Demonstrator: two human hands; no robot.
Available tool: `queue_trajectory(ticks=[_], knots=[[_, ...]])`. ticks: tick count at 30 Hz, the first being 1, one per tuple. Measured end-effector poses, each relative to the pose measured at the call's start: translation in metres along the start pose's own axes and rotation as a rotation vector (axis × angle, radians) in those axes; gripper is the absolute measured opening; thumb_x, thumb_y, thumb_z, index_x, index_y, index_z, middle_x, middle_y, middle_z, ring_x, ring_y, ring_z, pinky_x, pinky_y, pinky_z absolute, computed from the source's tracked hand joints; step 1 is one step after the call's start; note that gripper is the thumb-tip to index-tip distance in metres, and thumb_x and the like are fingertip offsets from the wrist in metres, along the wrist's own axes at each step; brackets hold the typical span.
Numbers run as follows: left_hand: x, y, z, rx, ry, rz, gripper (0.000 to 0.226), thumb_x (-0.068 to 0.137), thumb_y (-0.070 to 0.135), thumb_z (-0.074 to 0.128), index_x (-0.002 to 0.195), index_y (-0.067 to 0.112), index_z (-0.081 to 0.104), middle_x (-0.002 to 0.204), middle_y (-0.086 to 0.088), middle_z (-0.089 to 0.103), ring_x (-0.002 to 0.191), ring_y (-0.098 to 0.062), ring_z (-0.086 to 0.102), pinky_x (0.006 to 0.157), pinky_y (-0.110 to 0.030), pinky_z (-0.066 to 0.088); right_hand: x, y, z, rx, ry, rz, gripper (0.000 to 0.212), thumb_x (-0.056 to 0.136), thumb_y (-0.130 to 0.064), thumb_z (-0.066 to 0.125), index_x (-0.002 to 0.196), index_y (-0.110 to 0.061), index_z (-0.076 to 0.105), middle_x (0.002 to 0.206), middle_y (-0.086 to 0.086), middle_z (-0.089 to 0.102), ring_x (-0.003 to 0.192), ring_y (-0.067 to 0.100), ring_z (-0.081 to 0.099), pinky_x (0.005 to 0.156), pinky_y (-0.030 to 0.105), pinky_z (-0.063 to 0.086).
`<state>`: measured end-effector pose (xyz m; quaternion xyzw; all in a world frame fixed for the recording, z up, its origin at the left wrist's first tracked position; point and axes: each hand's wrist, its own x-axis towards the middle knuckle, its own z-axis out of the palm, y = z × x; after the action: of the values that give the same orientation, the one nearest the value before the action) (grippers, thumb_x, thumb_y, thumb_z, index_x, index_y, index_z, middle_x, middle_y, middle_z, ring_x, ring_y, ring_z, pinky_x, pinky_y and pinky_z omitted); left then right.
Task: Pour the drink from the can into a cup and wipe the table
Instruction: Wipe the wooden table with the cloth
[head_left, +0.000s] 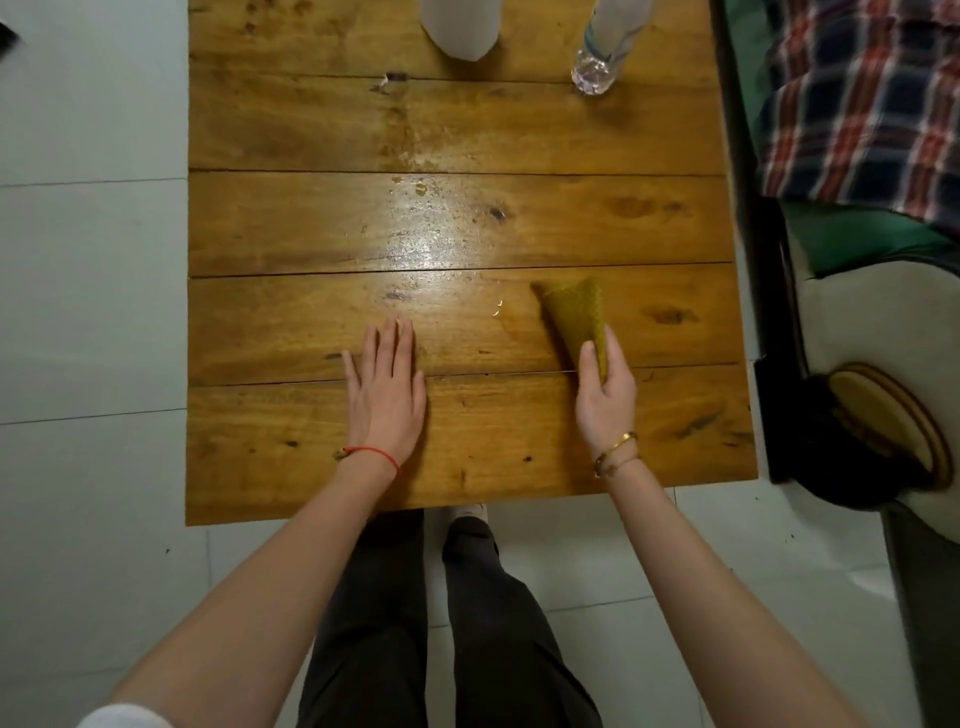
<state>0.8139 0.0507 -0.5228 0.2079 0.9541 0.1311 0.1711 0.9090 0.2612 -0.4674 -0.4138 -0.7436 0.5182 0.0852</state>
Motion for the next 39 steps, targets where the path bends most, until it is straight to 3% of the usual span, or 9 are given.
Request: queue_trajectory(ticks=[3,6,9,14,20,25,29,33,39], knots=[[0.000,0.005,0.004,-0.013,0.016,-0.003,0.060,0.102,0.029,0.036,0.156,0.018,0.011,0.164,-0.004,0.010,0.152,-0.024,0.003,0.121,-0.056,0.005,-0.022,0.016,0.000,-0.152,-0.169,-0.134,0.044,0.101,-0.021,0.041,0.144,-0.009,0.041,0.131,-0.003,0.054,0.116,0.001,0.052,0.101,0.024,0.042],[0.002,0.009,0.008,-0.001,0.016,-0.008,0.060,0.102,0.029,0.034,0.156,0.018,0.011,0.164,-0.004,0.010,0.152,-0.024,0.002,0.121,-0.056,0.005,-0.040,0.044,0.005,-0.350,-0.338,-0.268,0.047,0.100,-0.017,0.041,0.146,-0.022,0.039,0.145,-0.006,0.045,0.140,0.015,0.036,0.115,0.036,0.032],[0.004,0.011,0.010,0.005,0.016,-0.001,0.059,0.103,0.029,0.033,0.156,0.018,0.012,0.164,-0.004,0.010,0.152,-0.023,0.001,0.120,-0.057,0.006,-0.055,0.065,0.010,-0.577,-0.394,-0.381,0.053,0.098,-0.013,0.046,0.148,-0.024,0.036,0.153,-0.004,0.037,0.147,0.018,0.020,0.121,0.044,0.021],[0.011,0.012,0.012,0.020,0.028,0.019,0.058,0.103,0.029,0.030,0.157,0.019,0.010,0.165,-0.004,0.006,0.152,-0.022,-0.002,0.120,-0.057,0.005,-0.066,0.071,0.023,-0.767,-0.378,-0.428,0.058,0.097,-0.045,0.040,0.150,-0.025,0.031,0.161,-0.001,0.021,0.151,0.021,0.006,0.123,0.046,0.006],[0.030,0.009,0.021,0.070,0.075,0.042,0.060,0.104,0.030,0.027,0.157,0.021,0.001,0.165,-0.002,-0.003,0.152,-0.022,-0.006,0.120,-0.058,0.002,-0.037,0.071,0.046,-1.012,-0.316,-0.426,0.062,0.098,-0.053,0.031,0.154,-0.033,0.011,0.164,-0.001,0.004,0.151,0.028,-0.003,0.119,0.057,0.003],[0.038,0.004,0.029,0.127,0.104,0.052,0.059,0.104,0.034,0.023,0.157,0.021,0.001,0.165,-0.002,-0.003,0.152,-0.022,-0.006,0.118,-0.062,0.000,-0.028,0.078,0.048,-1.027,-0.264,-0.449,0.066,0.097,-0.058,0.029,0.155,-0.033,0.009,0.164,-0.002,0.002,0.151,0.029,-0.004,0.119,0.057,0.005],[0.040,-0.004,0.026,0.152,0.116,0.056,0.059,0.104,0.036,0.025,0.157,0.022,0.002,0.165,-0.001,-0.001,0.152,-0.020,-0.005,0.115,-0.066,-0.003,-0.008,0.075,0.054,-0.987,-0.097,-0.241,0.068,0.096,-0.059,0.027,0.155,-0.032,0.005,0.164,0.000,-0.002,0.150,0.030,-0.007,0.120,0.055,-0.002],[0.049,-0.019,0.017,0.178,0.134,0.012,0.058,0.104,0.036,0.022,0.157,0.021,0.004,0.165,-0.001,0.000,0.152,-0.022,-0.004,0.114,-0.069,-0.003,0.021,0.057,0.077,-0.948,0.068,-0.052,0.068,0.097,-0.057,0.022,0.155,-0.027,0.004,0.164,0.004,-0.003,0.150,0.033,-0.006,0.118,0.060,0.001],[0.057,-0.026,0.013,0.202,0.108,0.031,0.057,0.104,0.036,0.021,0.157,0.021,0.004,0.165,-0.001,-0.001,0.152,-0.021,-0.005,0.113,-0.071,-0.001,0.001,0.051,0.095,-0.991,-0.134,-0.268,0.068,0.098,-0.057,0.022,0.155,-0.027,0.002,0.164,0.004,-0.005,0.149,0.033,-0.008,0.119,0.058,-0.002]])
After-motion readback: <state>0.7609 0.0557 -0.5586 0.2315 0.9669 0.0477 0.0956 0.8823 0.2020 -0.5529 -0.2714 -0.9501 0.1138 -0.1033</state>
